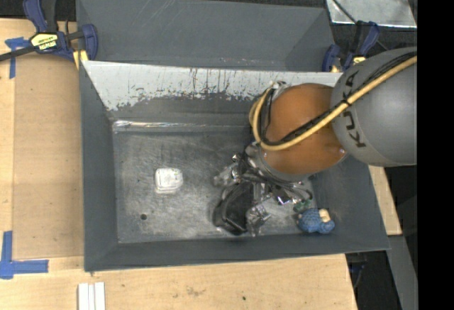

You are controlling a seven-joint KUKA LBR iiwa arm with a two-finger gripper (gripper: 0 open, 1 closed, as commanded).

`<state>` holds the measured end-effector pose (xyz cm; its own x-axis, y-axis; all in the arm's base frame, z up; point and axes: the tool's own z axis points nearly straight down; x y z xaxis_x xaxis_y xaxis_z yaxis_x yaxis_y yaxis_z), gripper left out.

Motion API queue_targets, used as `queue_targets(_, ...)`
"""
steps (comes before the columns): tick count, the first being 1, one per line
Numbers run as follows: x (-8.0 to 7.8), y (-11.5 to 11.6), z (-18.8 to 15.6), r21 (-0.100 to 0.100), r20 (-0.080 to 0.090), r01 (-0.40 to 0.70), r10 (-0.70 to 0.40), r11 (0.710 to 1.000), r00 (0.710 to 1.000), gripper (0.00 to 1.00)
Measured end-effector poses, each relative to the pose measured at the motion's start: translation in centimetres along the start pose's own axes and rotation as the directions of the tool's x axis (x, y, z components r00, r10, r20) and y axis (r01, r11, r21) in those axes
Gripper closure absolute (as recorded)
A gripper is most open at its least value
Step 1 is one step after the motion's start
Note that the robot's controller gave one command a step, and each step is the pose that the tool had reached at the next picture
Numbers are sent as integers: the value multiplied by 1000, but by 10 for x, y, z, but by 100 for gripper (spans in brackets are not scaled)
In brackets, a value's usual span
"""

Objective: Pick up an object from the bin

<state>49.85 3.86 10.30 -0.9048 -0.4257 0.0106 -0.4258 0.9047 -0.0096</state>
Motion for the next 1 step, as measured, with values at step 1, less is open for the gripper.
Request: queue_targets(1, 3, -2, 0, -5, 12, 73, -73, 997, 997, 0)
